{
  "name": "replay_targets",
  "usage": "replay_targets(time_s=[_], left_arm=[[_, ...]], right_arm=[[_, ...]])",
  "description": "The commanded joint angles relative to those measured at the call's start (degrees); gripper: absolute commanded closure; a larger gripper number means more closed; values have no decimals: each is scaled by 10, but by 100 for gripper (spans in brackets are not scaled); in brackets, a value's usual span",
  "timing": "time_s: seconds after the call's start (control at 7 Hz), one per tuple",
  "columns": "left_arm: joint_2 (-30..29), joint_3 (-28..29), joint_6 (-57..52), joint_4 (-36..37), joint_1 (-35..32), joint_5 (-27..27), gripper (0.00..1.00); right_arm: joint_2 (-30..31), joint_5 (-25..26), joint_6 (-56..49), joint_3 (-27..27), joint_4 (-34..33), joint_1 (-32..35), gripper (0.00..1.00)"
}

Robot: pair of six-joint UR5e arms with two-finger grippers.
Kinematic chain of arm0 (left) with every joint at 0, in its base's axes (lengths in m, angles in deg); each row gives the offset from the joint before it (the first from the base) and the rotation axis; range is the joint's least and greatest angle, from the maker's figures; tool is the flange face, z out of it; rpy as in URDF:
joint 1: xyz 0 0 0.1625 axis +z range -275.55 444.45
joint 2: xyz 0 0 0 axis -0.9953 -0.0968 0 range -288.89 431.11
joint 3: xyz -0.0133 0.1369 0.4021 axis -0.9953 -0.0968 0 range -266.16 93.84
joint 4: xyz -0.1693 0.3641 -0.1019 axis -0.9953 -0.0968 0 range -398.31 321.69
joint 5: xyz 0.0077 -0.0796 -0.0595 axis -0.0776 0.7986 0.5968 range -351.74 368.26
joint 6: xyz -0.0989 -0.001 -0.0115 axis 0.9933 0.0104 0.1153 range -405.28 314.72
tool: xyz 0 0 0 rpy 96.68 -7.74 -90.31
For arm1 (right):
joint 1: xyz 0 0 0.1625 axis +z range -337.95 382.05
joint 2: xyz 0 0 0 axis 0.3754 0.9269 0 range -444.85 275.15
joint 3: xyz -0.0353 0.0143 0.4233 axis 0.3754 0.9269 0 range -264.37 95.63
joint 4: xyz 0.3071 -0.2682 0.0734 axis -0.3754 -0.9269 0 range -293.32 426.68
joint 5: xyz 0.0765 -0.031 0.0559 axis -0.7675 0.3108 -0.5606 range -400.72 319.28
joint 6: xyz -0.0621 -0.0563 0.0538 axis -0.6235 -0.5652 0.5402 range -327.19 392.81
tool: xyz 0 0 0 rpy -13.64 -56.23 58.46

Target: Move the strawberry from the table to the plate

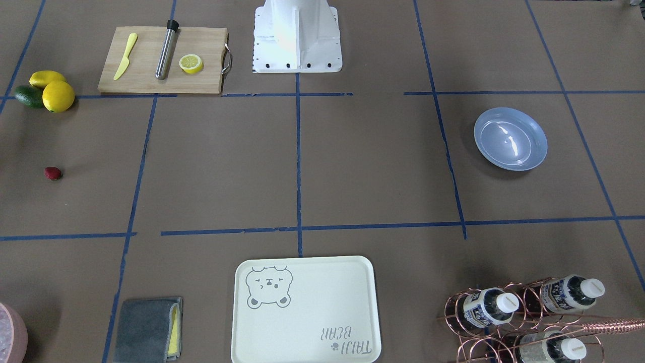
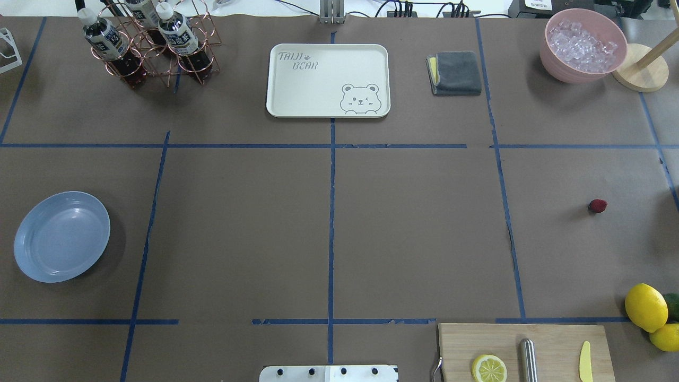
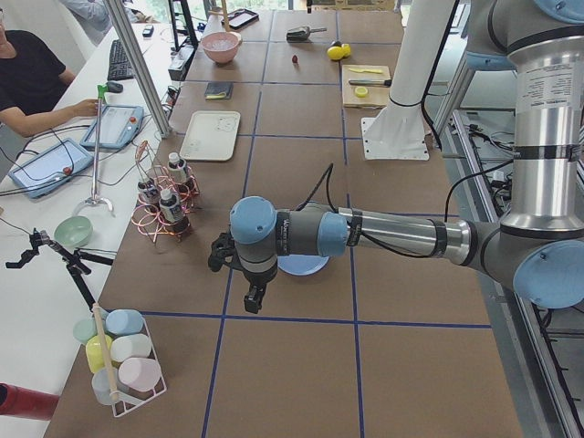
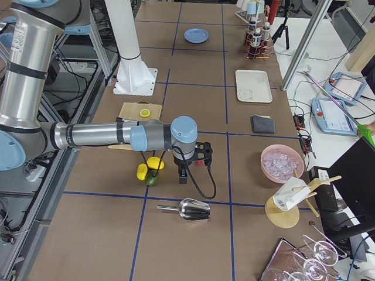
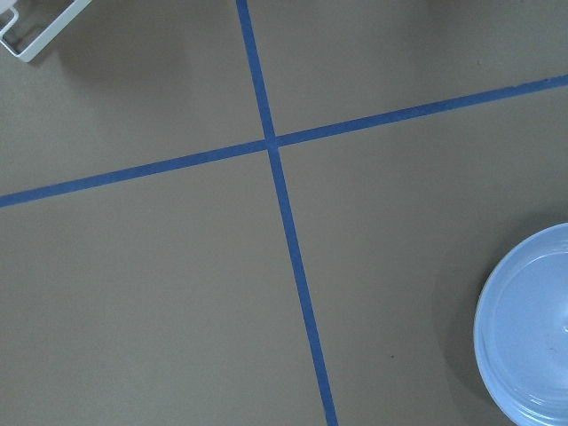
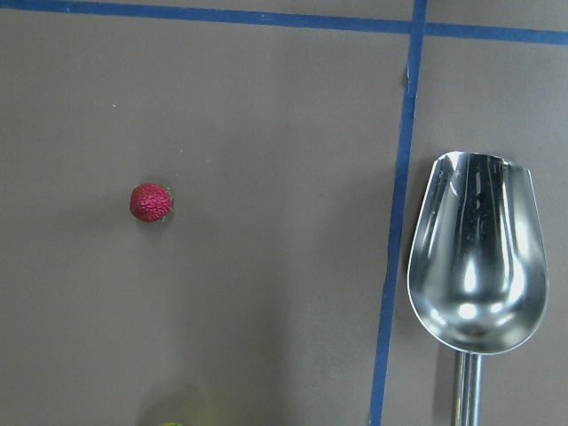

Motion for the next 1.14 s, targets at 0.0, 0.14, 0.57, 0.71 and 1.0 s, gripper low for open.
replay_targets(time_s=[0.0,0.14,0.57,0.71,1.0], left_arm=[[2,0,-2,-8,0,3,0],[2,-6,-4,-12,2,4,0],[4,-28,2,-39,101,40,0],[6,-21,15,-51,132,34,0],[3,42,98,-156,201,7,0]], right_arm=[[-1,1,3,1,0,0,0],[-2,1,4,1,0,0,0],[-2,-1,4,1,-1,0,0],[-2,-1,4,2,-1,-1,0],[-2,-1,4,1,-1,-1,0]])
